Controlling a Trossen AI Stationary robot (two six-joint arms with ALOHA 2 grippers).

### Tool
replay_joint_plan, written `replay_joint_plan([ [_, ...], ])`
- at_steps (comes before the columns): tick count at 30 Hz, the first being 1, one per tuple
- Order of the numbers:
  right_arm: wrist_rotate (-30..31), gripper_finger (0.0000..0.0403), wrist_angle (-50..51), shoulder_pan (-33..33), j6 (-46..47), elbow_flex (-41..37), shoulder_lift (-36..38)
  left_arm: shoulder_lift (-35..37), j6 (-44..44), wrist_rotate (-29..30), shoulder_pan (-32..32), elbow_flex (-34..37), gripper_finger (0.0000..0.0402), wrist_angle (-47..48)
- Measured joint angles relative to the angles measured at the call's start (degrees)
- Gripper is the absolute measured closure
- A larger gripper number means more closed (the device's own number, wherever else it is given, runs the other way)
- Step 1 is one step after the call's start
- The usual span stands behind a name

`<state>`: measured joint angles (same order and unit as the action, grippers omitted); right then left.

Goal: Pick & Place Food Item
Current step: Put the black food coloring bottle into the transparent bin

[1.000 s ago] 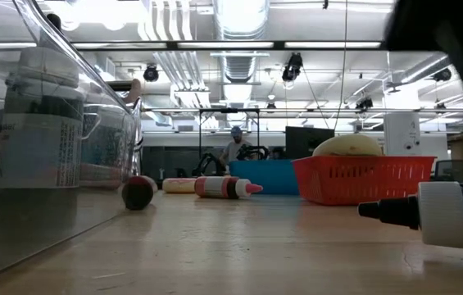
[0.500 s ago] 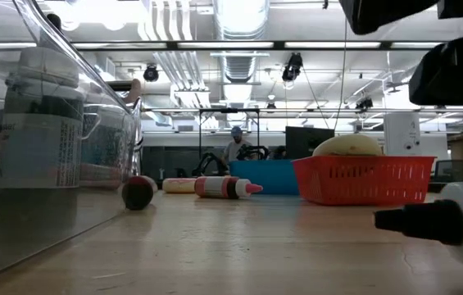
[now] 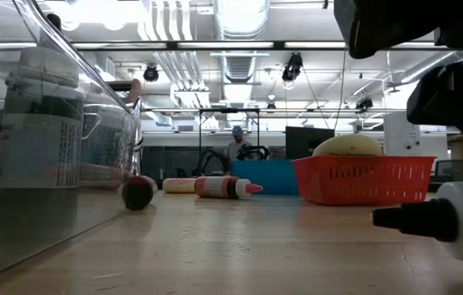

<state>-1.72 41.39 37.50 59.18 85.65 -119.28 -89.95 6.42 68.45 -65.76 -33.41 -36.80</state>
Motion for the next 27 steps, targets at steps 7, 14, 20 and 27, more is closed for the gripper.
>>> replay_joint_plan([
  [7,-0.02,0.0220,-2.09,0.00,0.35,-1.87,-0.02,0.00,0.00,0.17,-0.01,0.00,0.0204,0.00],
  [14,0.67,0.0295,-3.12,0.00,0.19,-2.61,0.07,0.00,0.00,0.31,0.00,0.00,0.0204,-0.02],
  [20,4.28,0.0323,-3.93,0.02,-0.35,-2.52,0.07,0.00,-0.04,1.29,0.00,0.00,0.0204,-0.02],
  [27,14.16,0.0323,-5.08,0.07,-1.03,-2.50,0.30,0.00,-0.20,1.46,-0.02,0.00,0.0204,-0.02],
])
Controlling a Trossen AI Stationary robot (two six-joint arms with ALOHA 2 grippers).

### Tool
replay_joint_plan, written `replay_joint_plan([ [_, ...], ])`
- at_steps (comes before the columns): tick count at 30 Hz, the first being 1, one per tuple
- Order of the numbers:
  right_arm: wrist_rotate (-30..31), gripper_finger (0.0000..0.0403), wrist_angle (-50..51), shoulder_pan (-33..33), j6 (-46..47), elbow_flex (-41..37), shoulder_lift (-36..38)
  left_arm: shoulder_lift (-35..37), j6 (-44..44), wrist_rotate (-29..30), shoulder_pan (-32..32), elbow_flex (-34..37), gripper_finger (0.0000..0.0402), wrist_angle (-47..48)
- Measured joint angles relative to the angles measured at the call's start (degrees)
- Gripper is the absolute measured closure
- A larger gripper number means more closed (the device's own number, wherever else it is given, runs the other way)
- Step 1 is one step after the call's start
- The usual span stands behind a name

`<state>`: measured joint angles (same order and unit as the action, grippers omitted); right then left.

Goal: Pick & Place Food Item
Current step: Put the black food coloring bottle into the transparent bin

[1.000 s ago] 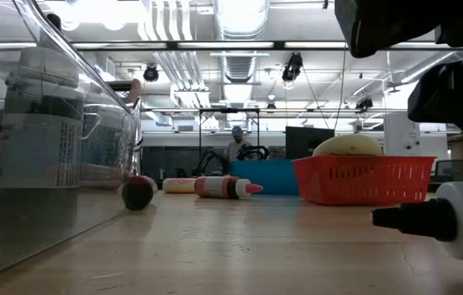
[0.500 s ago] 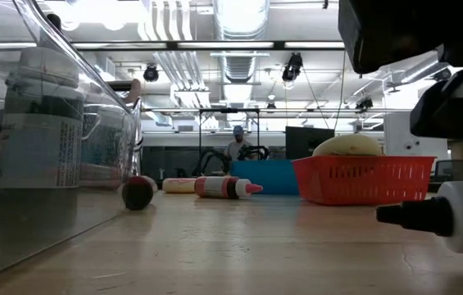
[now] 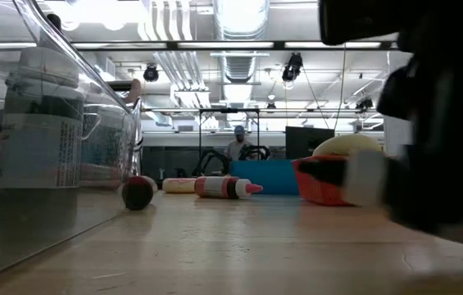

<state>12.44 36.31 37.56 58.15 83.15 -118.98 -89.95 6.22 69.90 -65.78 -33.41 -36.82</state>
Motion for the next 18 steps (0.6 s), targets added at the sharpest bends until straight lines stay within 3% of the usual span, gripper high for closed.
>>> replay_joint_plan([
  [10,19.68,0.0324,-1.86,0.81,-5.43,-0.14,2.88,0.00,-0.27,2.11,0.16,-0.01,0.0204,0.00],
  [18,31.22,0.0326,-13.26,0.66,-20.35,-0.15,3.85,-0.02,-5.47,2.06,1.39,-0.17,0.0204,-5.92],
])
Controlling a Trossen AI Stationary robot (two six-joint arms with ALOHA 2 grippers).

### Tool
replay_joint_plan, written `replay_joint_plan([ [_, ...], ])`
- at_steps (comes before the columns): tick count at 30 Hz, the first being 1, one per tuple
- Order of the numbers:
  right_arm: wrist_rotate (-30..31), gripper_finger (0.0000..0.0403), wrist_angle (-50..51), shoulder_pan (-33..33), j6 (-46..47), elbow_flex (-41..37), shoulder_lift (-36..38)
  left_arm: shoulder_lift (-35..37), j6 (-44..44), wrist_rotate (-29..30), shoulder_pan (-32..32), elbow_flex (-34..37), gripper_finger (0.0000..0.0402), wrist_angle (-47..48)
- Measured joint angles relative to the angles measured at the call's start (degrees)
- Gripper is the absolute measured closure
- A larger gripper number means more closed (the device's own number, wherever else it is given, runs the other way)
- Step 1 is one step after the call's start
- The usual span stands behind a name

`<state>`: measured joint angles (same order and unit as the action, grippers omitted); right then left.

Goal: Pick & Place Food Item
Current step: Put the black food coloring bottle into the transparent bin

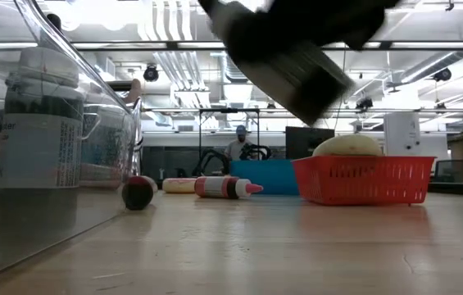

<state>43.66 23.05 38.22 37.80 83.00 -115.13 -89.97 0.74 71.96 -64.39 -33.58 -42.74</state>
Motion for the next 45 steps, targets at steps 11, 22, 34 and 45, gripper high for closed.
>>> replay_joint_plan([
  [11,-0.96,0.0326,-40.52,-3.45,-32.75,-7.53,0.00,0.00,-16.54,-9.11,3.35,0.07,0.0204,-17.78],
  [22,-16.73,0.0326,-61.62,-10.48,-45.07,-14.44,0.00,0.12,-21.55,-22.94,12.64,0.13,0.0203,-25.00],
  [34,-24.37,0.0326,-57.89,-13.79,-45.53,-14.51,0.80,15.22,5.56,-23.62,17.51,-8.62,0.0203,27.05],
  [45,-26.27,0.0326,-54.36,-16.10,-44.19,-14.82,3.41,14.49,21.87,-42.17,25.04,-32.08,0.0203,71.66],
])
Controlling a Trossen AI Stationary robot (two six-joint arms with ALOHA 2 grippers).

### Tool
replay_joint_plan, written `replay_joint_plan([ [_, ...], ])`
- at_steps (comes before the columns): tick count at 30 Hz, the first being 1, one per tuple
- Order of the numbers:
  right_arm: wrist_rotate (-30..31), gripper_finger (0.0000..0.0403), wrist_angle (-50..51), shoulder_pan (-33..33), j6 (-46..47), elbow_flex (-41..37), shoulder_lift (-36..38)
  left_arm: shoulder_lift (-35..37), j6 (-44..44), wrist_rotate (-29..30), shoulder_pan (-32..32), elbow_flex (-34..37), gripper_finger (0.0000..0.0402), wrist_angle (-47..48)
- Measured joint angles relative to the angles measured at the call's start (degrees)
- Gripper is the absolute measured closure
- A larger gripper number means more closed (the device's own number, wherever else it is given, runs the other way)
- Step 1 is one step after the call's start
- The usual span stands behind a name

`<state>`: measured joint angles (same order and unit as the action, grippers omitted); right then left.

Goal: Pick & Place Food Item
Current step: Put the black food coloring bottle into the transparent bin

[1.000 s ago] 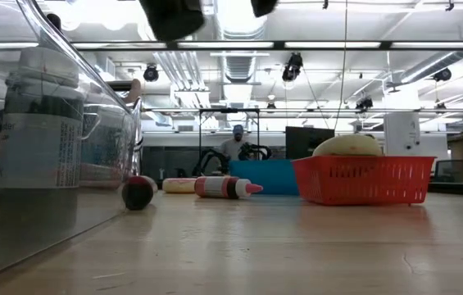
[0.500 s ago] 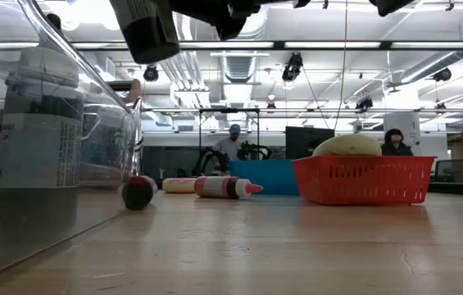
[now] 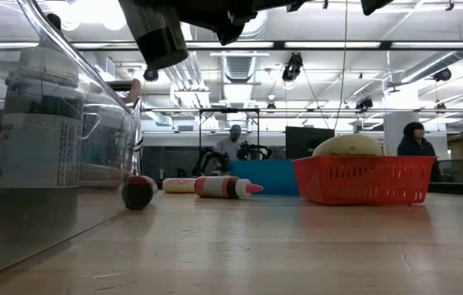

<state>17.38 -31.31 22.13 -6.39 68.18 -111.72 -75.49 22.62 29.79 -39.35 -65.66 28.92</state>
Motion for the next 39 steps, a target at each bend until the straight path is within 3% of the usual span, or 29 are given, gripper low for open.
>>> replay_joint_plan([
  [6,0.07,0.0326,-0.15,-0.85,-0.28,-0.04,0.00,-6.08,-1.02,-8.35,6.00,-6.19,0.0203,8.17],
  [11,0.07,0.0326,-0.23,-0.83,-1.29,-0.05,0.00,-8.85,-1.69,-10.91,7.35,-8.83,0.0203,11.13],
  [31,0.14,0.0328,-0.76,-1.04,-2.19,-0.04,0.02,-10.47,-0.86,-8.76,7.47,-9.12,0.0204,12.34],
  [39,0.49,0.0328,-1.25,-1.20,-2.17,0.02,0.02,-10.47,-1.36,-6.05,7.45,-9.12,0.0240,12.30],
])
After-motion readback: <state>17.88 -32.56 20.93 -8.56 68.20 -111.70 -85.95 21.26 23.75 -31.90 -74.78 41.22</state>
